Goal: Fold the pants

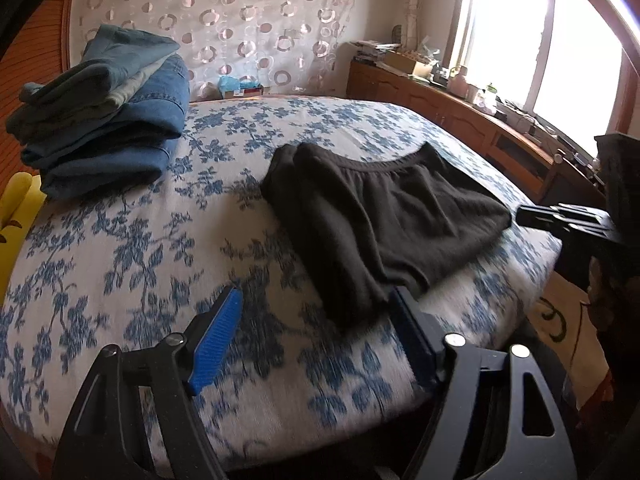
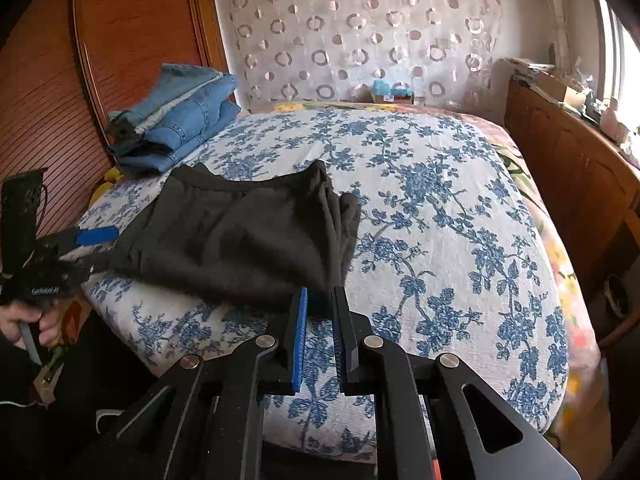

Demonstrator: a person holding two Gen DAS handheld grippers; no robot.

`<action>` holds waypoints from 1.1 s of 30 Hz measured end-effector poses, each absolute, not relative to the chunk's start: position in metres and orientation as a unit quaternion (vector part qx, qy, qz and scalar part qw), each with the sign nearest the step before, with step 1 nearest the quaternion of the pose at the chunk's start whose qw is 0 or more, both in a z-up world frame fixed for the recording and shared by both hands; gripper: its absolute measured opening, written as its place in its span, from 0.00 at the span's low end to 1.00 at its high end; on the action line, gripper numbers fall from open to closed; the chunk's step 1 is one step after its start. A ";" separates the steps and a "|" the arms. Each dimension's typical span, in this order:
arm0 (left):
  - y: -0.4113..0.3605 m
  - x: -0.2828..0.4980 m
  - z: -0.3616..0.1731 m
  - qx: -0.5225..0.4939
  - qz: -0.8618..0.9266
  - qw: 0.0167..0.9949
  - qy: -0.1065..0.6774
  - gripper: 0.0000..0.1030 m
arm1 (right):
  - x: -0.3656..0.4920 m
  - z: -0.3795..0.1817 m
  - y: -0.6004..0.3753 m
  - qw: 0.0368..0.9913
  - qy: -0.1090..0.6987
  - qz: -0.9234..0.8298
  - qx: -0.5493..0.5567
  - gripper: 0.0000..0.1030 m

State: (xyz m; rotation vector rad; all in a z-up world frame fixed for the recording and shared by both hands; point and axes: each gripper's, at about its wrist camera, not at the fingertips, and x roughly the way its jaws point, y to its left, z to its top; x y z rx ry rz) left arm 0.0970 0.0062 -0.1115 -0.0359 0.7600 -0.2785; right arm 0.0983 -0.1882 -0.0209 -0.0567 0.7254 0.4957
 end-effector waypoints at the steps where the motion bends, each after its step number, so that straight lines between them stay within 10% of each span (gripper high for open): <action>1: 0.005 0.095 -0.113 -0.015 -0.139 0.918 0.371 0.64 | 0.098 -0.022 -0.187 0.904 0.351 0.240 -0.028 0.12; 10: -0.002 0.097 -0.116 -0.017 -0.170 0.911 0.375 0.12 | 0.110 -0.036 -0.187 0.900 0.369 0.229 -0.030 0.12; 16: 0.003 0.091 -0.108 -0.016 -0.158 0.917 0.367 0.08 | 0.112 -0.040 -0.195 0.898 0.369 0.237 -0.018 0.12; 24: 0.009 0.087 -0.102 -0.023 -0.149 0.917 0.370 0.08 | 0.109 -0.040 -0.196 0.900 0.366 0.235 -0.018 0.12; 33: 0.008 0.099 -0.089 -0.012 -0.133 0.925 0.356 0.63 | 0.104 -0.021 -0.191 0.906 0.352 0.234 -0.023 0.12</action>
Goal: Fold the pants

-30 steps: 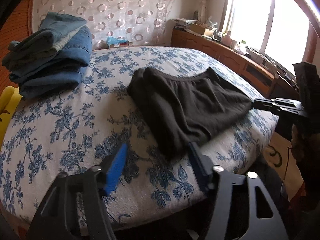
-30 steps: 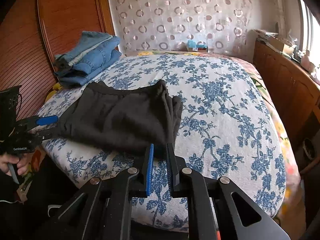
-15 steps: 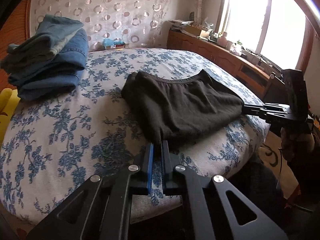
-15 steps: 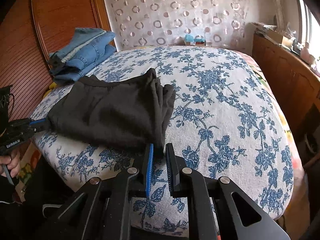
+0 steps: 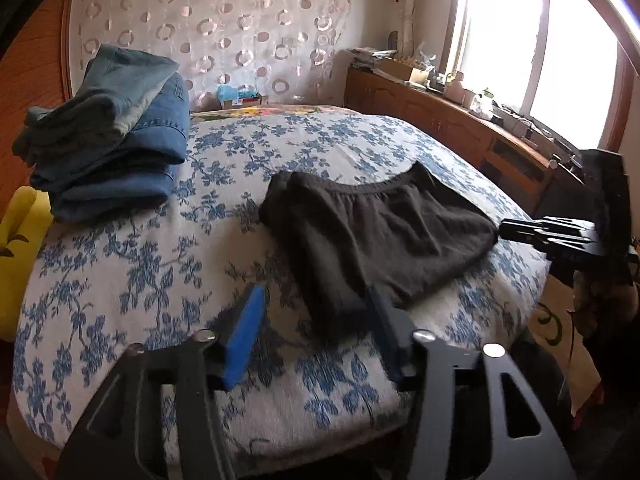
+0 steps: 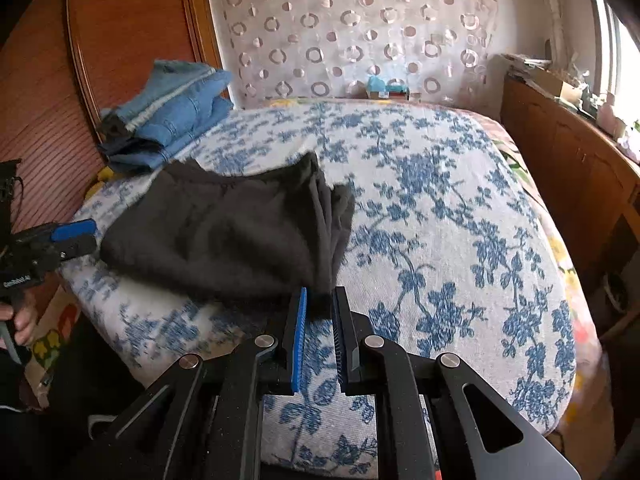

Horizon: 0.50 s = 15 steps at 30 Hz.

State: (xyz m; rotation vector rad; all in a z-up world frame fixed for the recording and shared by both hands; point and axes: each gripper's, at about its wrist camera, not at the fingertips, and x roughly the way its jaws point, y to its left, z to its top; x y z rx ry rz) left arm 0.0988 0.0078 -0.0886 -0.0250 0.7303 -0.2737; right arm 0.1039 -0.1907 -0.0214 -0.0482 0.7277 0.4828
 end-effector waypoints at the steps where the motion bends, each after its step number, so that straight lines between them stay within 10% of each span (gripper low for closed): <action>1: 0.008 0.103 -0.088 -0.011 -0.128 0.926 0.356 0.75 | 0.104 -0.018 -0.190 0.907 0.348 0.237 -0.024 0.14; 7: 0.009 0.127 -0.082 -0.015 -0.114 0.928 0.355 0.78 | 0.116 -0.009 -0.184 0.908 0.337 0.247 -0.019 0.46; 15: 0.008 0.163 -0.078 -0.006 -0.115 0.925 0.363 0.78 | 0.156 -0.015 -0.171 0.903 0.354 0.244 -0.024 0.47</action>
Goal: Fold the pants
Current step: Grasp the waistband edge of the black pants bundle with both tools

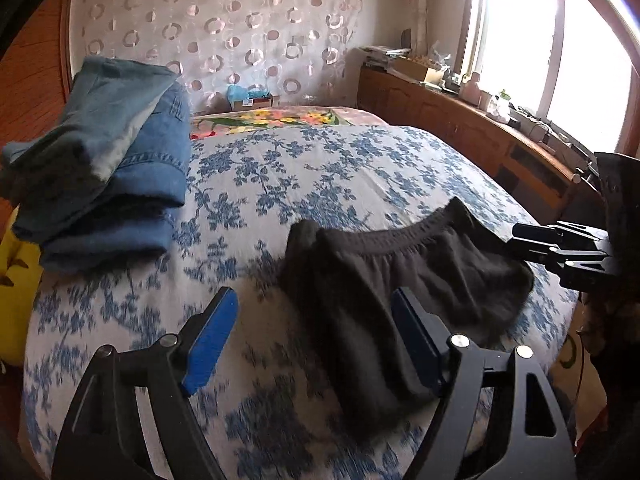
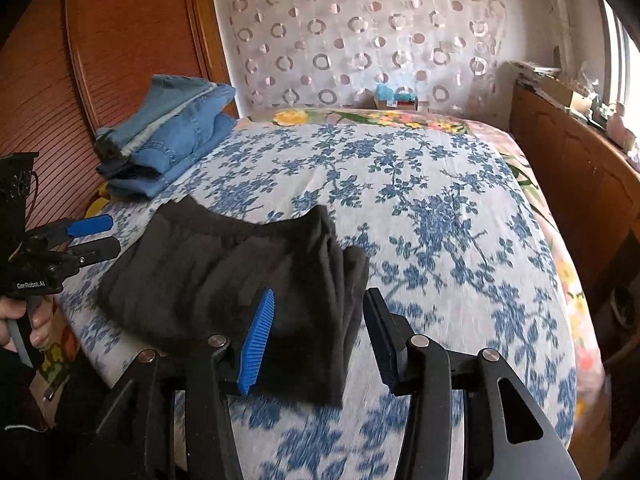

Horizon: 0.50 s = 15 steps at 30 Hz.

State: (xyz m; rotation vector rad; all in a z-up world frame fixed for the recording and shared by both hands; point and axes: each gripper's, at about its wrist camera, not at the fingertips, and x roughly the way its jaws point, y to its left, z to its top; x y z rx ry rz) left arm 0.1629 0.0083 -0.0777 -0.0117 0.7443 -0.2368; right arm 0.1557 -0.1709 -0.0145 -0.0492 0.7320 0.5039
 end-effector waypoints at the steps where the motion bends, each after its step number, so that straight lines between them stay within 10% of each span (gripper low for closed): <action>1: 0.008 0.166 -0.078 -0.006 -0.116 0.924 0.364 0.78 | 0.161 -0.016 -0.169 0.902 0.358 0.242 -0.025 0.47; 15: 0.012 0.214 -0.096 -0.009 -0.130 0.908 0.398 0.78 | 0.206 -0.025 -0.150 0.886 0.395 0.242 -0.036 0.47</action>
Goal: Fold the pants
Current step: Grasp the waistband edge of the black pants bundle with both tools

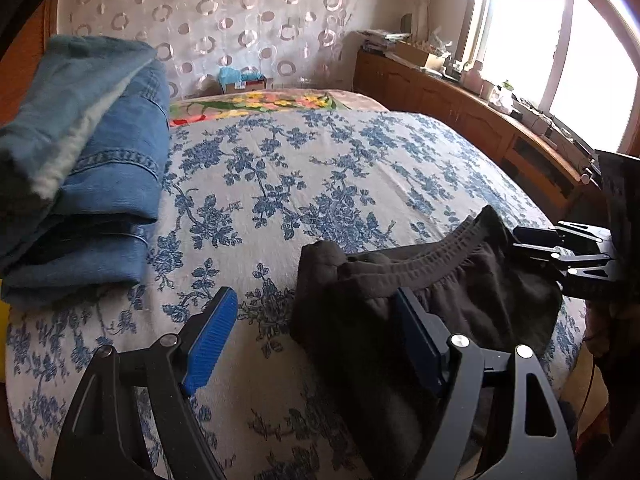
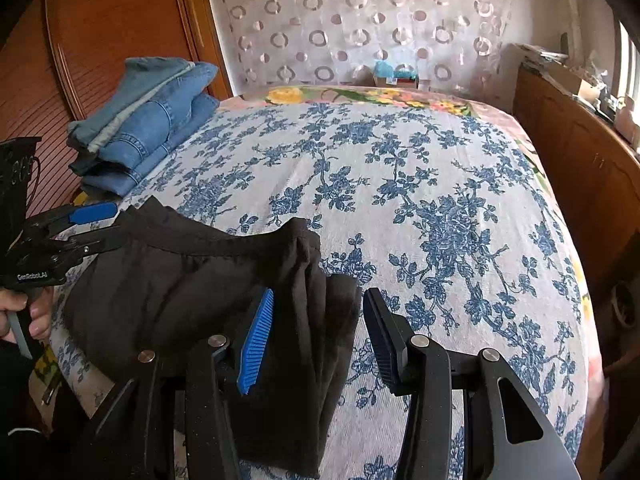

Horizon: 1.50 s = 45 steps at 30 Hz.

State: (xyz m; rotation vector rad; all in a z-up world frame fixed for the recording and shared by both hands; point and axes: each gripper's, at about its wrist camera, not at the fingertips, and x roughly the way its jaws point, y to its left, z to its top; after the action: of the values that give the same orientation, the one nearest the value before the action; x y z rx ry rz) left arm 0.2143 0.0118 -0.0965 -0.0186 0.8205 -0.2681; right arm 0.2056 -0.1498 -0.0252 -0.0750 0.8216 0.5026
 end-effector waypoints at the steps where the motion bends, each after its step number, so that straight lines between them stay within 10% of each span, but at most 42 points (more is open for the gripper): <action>1: 0.011 0.217 -0.099 -0.007 -0.129 0.906 0.402 0.78 | 0.206 -0.025 -0.150 0.885 0.397 0.241 -0.036 0.47; 26: 0.018 0.222 -0.107 -0.031 -0.135 0.898 0.417 0.77 | 0.221 -0.036 -0.124 0.879 0.400 0.249 -0.070 0.34; 45: 0.004 0.218 -0.093 -0.059 -0.177 0.896 0.402 0.17 | 0.219 -0.035 -0.129 0.876 0.394 0.274 -0.051 0.17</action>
State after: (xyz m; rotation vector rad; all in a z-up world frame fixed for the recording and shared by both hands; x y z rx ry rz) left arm 0.2179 0.0041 -0.0934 -0.1227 0.8337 -0.3678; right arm 0.2188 -0.1292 -0.0351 -0.1063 0.8221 0.5710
